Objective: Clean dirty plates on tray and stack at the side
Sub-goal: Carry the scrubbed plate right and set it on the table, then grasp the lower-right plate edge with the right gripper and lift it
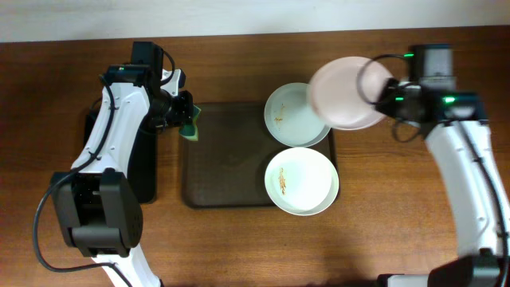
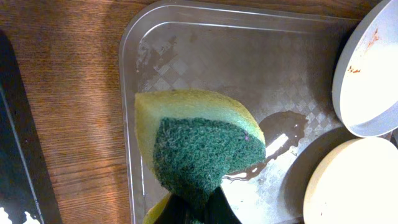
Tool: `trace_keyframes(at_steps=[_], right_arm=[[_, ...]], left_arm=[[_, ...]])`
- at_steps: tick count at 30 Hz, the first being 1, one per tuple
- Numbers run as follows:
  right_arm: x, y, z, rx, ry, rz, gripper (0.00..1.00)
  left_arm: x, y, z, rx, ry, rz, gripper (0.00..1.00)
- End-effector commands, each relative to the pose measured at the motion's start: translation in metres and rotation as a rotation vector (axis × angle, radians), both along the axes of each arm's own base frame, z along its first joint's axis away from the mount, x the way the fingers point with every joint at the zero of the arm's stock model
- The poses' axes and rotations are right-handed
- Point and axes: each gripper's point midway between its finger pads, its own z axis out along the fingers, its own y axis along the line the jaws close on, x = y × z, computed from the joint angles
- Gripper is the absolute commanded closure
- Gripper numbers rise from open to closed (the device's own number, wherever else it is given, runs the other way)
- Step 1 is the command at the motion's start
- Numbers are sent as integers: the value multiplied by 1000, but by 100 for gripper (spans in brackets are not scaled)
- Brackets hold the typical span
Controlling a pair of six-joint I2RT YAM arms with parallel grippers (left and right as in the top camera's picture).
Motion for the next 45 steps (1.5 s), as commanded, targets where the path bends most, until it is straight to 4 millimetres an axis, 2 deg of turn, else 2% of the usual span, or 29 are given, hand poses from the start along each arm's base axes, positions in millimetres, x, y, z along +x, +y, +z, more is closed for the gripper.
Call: trace_keyframes(at_steps=[1,4,6,9,13,14,15,16,19,20,21,23,25,26,28,30,33,36,37,39,40,42,43,45], right_arm=[[-13,-65,-37,83,99,-137,96],[-34,-110,-83,93,210,-268,96],[-38,-128,-103,79,251,-312,96],[-47,-138,-126,31,330,-343,96],[-56,-139,-154,12,369,-353,95],[-58,-139,-159,13,375,-353,70],[-59,-138,-160,18,376,-355,50],[-54,-133,-150,52,362,-343,38],[-44,-102,-89,157,309,-227,37],[-44,-71,-59,205,280,-137,38],[-45,-43,-48,228,272,-67,38],[-53,9,-51,223,340,65,40],[-65,61,-71,200,421,209,43],[-75,82,-87,182,479,253,46],[-90,100,-115,137,552,274,49],[-102,112,-143,124,577,302,57],[-110,108,-178,106,564,285,63],[-113,107,-192,103,549,296,67],[-113,107,-196,100,540,296,70],[-114,107,-198,100,539,298,85],[-116,109,-198,107,545,303,96],[-122,118,-195,116,568,329,96],[-125,135,-184,152,582,374,96],[-116,165,-159,149,549,459,96]], left_arm=[[3,0,4,2,-21,-16,99],[4,0,4,1,-26,-16,99],[4,0,4,1,-27,-16,99],[5,-1,5,1,-30,-16,99],[7,-1,5,1,-37,-16,99],[7,-1,5,1,-36,-16,99],[7,-1,5,1,-36,-16,99],[7,-1,5,1,-36,-16,99],[7,0,5,1,-36,-15,99],[7,0,5,1,-36,-15,99],[7,-1,5,1,-36,-16,99],[7,0,5,1,-36,-15,99],[6,-1,5,1,-36,-16,99],[6,-1,5,1,-36,-16,99],[6,-1,5,1,-36,-16,99],[6,-1,5,1,-36,-16,99],[7,0,5,1,-36,-15,99],[7,0,5,1,-36,-15,99],[7,0,5,1,-36,-15,99],[7,0,5,1,-36,-15,99],[7,0,5,1,-36,-15,99],[6,0,5,1,-35,-15,99],[6,0,5,1,-33,-16,99],[3,1,9,2,-23,-15,99]])
